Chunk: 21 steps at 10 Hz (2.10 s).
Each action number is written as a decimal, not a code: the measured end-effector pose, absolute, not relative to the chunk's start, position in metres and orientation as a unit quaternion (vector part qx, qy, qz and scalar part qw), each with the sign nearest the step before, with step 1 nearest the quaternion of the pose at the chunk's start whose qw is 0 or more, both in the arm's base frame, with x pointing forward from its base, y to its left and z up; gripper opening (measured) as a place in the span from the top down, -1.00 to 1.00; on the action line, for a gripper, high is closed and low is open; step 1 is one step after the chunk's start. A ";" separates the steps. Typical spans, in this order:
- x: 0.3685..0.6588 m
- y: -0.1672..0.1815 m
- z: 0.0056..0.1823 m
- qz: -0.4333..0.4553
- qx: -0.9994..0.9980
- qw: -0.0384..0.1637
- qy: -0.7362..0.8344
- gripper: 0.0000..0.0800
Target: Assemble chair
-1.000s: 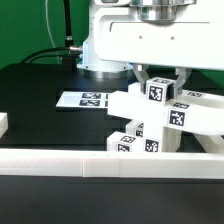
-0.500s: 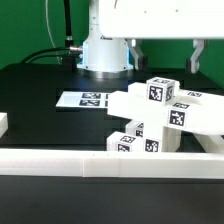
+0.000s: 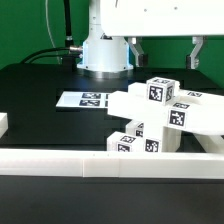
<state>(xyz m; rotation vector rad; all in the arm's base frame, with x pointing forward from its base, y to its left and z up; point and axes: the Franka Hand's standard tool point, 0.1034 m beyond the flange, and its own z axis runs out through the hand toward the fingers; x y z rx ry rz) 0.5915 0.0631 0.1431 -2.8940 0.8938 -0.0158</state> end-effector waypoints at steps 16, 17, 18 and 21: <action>0.504 0.093 0.117 -0.056 -0.997 0.035 0.047 -0.62; 0.485 0.097 0.105 -0.057 -0.997 0.033 0.040 -0.62; 0.475 0.100 0.099 -0.054 -0.997 0.032 0.036 -0.62; 0.477 0.099 0.100 -0.055 -0.997 0.032 0.036 -0.62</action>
Offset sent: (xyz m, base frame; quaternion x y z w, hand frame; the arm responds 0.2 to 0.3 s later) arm -0.0575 0.0267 -0.0187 0.0190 0.0315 0.0782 0.9963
